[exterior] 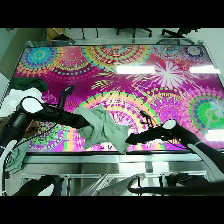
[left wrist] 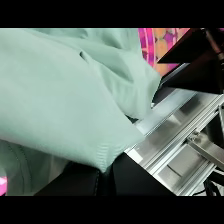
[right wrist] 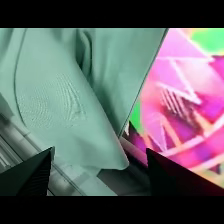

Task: Fold the shirts.

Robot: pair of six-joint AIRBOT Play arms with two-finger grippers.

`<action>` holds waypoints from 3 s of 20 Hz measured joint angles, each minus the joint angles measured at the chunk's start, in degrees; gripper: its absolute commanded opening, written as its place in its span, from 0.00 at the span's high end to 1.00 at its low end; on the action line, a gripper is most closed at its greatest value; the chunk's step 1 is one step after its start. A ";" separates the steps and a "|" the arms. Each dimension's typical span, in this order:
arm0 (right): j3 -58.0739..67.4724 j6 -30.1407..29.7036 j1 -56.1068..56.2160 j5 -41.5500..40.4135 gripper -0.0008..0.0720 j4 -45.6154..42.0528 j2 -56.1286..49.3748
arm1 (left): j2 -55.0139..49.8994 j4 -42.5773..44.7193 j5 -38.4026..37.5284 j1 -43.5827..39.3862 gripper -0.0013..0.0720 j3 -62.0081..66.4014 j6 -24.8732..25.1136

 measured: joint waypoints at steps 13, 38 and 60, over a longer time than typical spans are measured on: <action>23.78 -6.67 -4.07 6.12 0.97 5.90 3.02 | 9.77 2.40 -3.87 9.46 0.96 7.78 0.02; 52.76 -12.52 -23.71 12.87 0.96 5.11 1.11 | 10.95 -4.61 4.50 23.28 0.96 16.13 6.64; 43.50 -15.17 -23.78 5.62 0.96 5.42 -30.10 | -22.77 6.80 -7.19 23.23 0.04 23.82 -3.74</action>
